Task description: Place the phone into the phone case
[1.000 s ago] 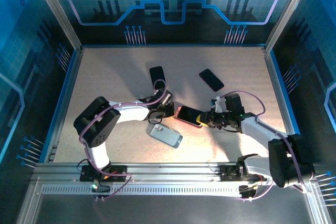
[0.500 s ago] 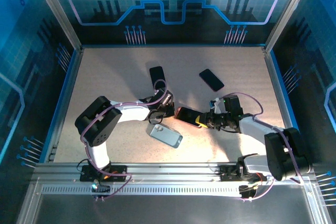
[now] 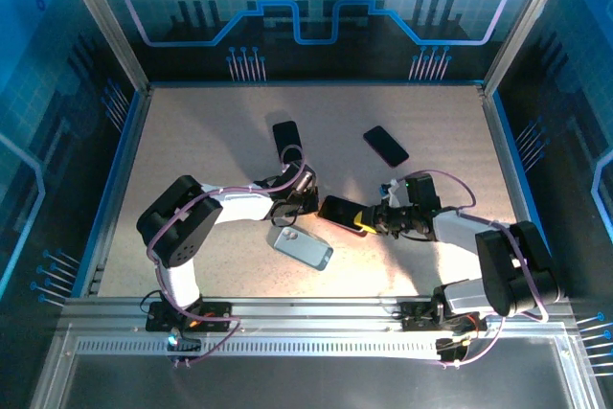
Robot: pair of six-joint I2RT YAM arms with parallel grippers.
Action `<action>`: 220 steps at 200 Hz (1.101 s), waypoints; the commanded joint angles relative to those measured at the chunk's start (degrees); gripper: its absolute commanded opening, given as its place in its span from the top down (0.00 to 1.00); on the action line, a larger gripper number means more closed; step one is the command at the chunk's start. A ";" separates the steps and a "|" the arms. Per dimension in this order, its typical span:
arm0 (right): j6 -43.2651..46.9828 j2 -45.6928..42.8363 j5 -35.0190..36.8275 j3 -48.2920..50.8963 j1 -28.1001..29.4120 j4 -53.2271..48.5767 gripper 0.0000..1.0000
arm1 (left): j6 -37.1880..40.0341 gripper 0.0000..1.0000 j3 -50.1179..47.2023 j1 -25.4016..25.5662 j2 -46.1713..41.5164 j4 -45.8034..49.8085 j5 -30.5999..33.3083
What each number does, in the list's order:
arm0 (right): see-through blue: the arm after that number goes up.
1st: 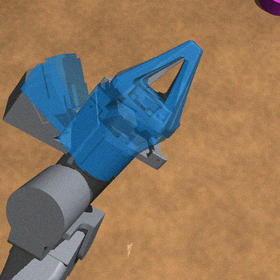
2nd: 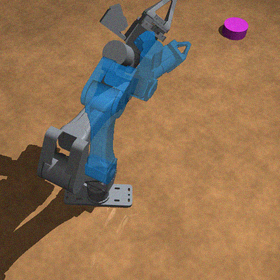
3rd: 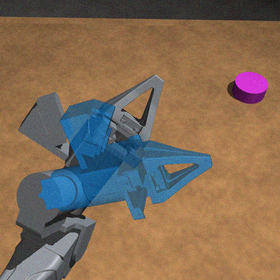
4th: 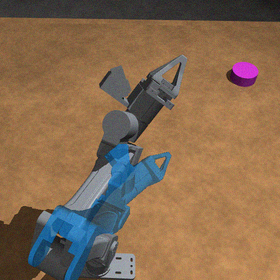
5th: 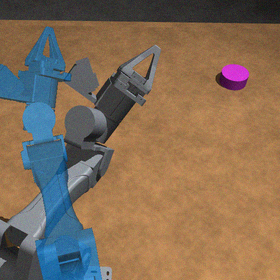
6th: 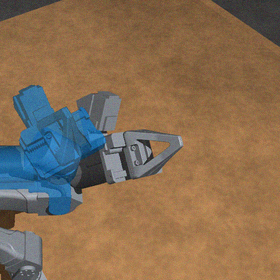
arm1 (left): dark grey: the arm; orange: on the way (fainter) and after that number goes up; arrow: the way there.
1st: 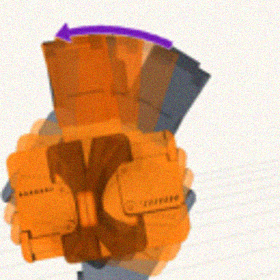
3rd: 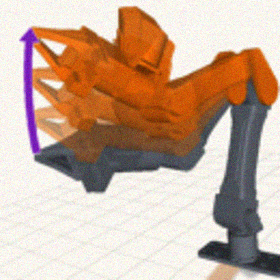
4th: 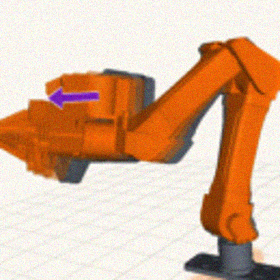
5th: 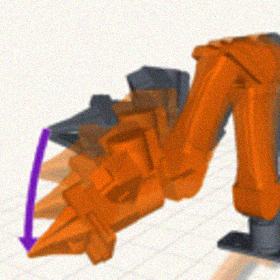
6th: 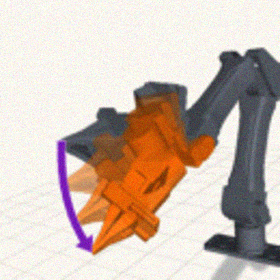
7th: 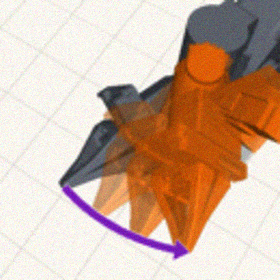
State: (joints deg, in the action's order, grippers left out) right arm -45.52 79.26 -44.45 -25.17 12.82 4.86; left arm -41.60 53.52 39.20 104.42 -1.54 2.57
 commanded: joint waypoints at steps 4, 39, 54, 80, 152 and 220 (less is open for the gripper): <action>-0.98 0.81 -1.30 1.00 0.67 -1.67 1.00 | 0.21 1.00 0.89 -0.12 1.05 -0.22 -1.20; -2.09 -1.51 -1.78 0.03 0.10 -3.66 1.00 | 0.12 1.00 0.71 0.03 0.79 -0.22 -1.08; -1.52 -3.22 -1.37 -1.22 0.03 -6.36 1.00 | 0.12 1.00 0.76 0.17 0.81 -0.20 -1.16; -0.91 -5.95 -0.81 -2.41 -0.22 -9.79 1.00 | 0.13 1.00 0.71 0.19 0.78 -0.22 -1.16; -2.59 -8.62 -1.50 -2.00 -0.85 -11.92 1.00 | 1.31 1.00 1.06 1.05 0.48 0.48 -0.41; -2.60 -4.99 -1.08 -0.31 -1.06 -10.63 1.00 | 1.19 1.00 1.51 2.20 1.28 0.40 -0.22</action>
State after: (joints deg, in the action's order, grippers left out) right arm -48.01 72.44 -44.07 -25.85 12.32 -6.33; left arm -41.56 53.56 40.75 104.47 -1.58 2.74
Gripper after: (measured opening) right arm 0.104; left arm 0.051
